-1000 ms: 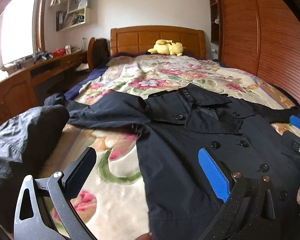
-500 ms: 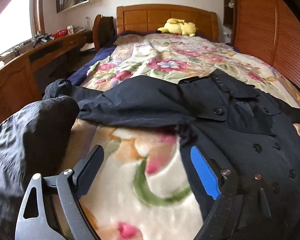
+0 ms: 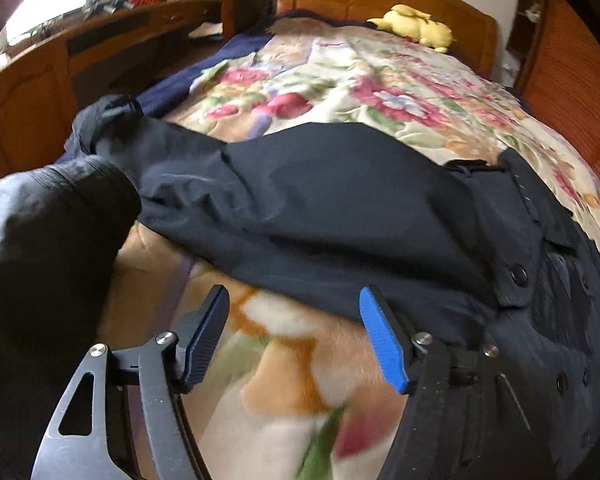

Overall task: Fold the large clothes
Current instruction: 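Reach the left tool to the coat sleeve cuff and grasp it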

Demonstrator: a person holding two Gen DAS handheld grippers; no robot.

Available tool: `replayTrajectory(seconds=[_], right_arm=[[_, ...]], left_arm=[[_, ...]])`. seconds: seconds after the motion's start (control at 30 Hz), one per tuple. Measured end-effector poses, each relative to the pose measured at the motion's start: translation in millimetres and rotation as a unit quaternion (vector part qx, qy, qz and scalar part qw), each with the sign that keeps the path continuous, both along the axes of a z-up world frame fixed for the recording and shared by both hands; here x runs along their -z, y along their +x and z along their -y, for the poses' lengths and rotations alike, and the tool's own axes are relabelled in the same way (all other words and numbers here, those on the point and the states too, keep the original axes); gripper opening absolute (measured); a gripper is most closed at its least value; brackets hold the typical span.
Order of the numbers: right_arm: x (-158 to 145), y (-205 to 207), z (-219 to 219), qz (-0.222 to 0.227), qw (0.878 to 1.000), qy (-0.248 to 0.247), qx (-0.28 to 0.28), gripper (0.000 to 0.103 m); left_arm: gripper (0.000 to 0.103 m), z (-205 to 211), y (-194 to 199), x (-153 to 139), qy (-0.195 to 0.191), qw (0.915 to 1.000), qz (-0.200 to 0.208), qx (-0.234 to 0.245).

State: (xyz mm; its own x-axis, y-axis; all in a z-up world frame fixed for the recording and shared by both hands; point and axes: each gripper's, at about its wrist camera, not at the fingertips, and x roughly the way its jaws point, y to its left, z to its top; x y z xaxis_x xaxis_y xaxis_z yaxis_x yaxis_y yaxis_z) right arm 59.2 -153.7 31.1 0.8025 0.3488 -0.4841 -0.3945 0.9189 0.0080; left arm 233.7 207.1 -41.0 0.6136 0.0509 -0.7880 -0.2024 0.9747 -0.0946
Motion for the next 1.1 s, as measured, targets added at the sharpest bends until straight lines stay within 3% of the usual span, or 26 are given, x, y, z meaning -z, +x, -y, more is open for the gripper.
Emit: replayTrajectory(seconds=[0.27,0.37,0.43,0.5,0.53,0.77,0.93,1.1], right_arm=[[1.5,2.8,2.2,-0.004,1.0,0.007,-0.007,0.103],[2.6,3.2,2.6,-0.006,1.0,0.008,-0.007,0.103],[2.2,3.0,3.6,-0.007,1.0,0.01,-0.007,0.103],[0.7,2.7,4.1,-0.007,1.0,0.013,-0.007,0.103],[0.4,2.4,4.6,-0.005,1.0,0.014,-0.006,0.103],[-2.7,-1.6,13.3,0.005,1.0,0.022,0.004,0.103],[-7.7,-5.1,24.5,0.014,0.999,0.027,0.019,0.103],[-14.2,-9.2,37.8,0.03,0.998,0.027,0.043,0.103]], left_arm=[[0.067,-10.7,24.6,16.7,-0.041,0.9988,-0.016,-0.022],[0.049,-9.6,28.6,18.5,-0.047,0.9986,-0.013,-0.021],[0.025,-8.4,32.0,18.9,-0.05,0.9985,-0.012,-0.016],[0.008,-7.7,34.5,17.3,-0.044,0.9989,-0.012,-0.015],[0.004,-6.6,35.4,14.5,-0.04,0.9991,-0.008,-0.013],[0.001,15.6,28.9,-34.7,0.015,0.9981,0.058,0.01],[0.001,54.6,17.6,-73.9,0.034,0.9935,0.094,0.055],[0.001,103.8,3.6,-92.9,0.051,0.9865,0.111,0.11]])
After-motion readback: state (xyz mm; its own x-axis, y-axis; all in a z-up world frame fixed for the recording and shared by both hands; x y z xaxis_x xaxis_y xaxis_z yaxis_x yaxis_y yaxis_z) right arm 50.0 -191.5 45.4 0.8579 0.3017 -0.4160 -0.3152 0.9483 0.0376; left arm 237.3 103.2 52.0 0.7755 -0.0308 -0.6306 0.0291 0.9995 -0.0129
